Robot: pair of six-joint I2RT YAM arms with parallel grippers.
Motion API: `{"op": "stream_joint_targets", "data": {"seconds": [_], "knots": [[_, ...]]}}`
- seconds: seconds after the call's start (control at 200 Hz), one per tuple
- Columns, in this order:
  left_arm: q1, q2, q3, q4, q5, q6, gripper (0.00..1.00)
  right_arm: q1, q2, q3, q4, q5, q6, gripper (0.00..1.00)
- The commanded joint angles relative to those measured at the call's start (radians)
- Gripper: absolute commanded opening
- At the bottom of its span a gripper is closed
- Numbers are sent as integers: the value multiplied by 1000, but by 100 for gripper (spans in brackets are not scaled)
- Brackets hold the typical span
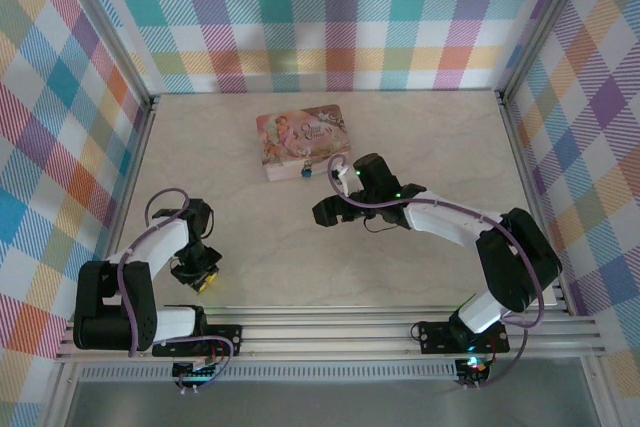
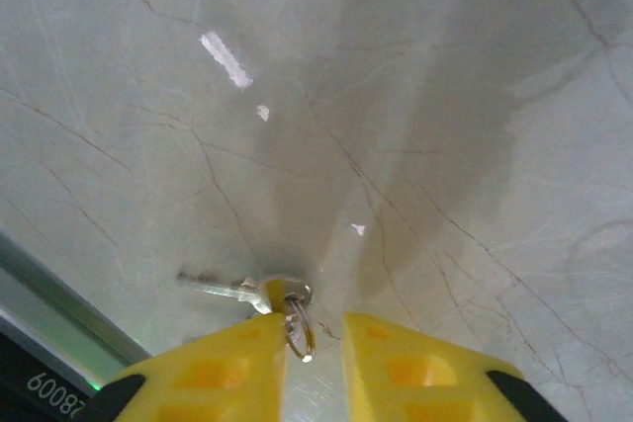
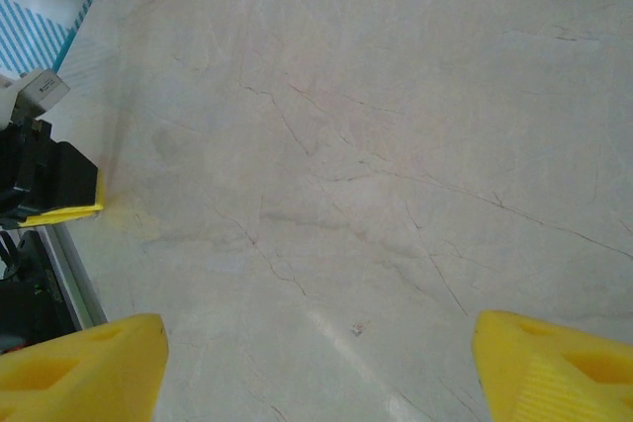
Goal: Unlock the padlock with the key
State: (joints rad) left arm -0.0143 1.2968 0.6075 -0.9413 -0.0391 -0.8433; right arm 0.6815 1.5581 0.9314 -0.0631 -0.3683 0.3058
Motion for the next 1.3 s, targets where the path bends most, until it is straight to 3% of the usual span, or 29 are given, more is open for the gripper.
{"op": "stream_joint_targets", "data": {"seconds": [0.0, 0.05, 0.2, 0.39, 0.54, 0.72, 0.945, 1.07, 1.295], "knots": [[3, 3, 1, -30, 20, 3, 8, 6, -45, -7, -14, 9, -10, 81], [3, 1, 1, -24, 34, 9, 0, 6, -51, -12, -12, 11, -9, 81], [1, -18, 44, -36, 80, 24, 0, 4, -69, -21, -18, 33, -8, 81], [-47, -60, 220, -100, 96, 42, 0, -13, -105, -54, 35, 59, 34, 78], [-130, -22, 396, -117, 135, 52, 0, -15, -146, -86, 83, 64, 31, 78], [-294, 101, 646, -121, 199, 107, 0, -14, -256, -167, 170, 65, -38, 79], [-433, 262, 891, -207, 241, 120, 0, 26, -335, -267, 291, 135, -171, 66], [-474, 318, 988, -290, 278, 101, 0, 109, -291, -280, 355, 279, -312, 69], [-489, 302, 1050, -374, 336, 86, 0, 188, -67, -207, 526, 286, -447, 74]]}}
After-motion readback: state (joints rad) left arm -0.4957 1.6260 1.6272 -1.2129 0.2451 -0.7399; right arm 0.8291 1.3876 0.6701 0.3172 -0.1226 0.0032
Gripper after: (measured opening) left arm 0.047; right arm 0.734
